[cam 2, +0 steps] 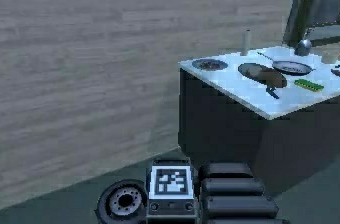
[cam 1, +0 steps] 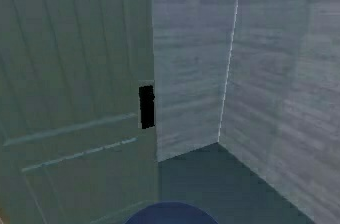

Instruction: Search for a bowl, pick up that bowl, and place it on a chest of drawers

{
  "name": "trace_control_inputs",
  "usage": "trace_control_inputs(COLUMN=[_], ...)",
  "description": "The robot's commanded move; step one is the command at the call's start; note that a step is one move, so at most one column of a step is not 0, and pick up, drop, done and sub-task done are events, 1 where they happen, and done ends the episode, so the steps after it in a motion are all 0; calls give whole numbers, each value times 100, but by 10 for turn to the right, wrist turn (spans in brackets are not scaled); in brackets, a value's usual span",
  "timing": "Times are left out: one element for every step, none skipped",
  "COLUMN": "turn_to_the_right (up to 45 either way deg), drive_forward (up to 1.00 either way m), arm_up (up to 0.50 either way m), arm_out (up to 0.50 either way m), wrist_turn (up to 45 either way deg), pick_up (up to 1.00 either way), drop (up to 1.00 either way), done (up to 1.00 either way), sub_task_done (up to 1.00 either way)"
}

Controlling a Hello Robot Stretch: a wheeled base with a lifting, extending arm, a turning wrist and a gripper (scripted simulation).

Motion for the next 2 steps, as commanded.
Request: trace_control_inputs(turn_to_the_right=[-270, 0], drive_forward=[0, 15], arm_up=[0, 0], arm_out=[0, 0], wrist_turn=[0, 0], pick_up=[0, 0], drop=[0, 0], done=[0, 0], sub_task_done=[0, 0])
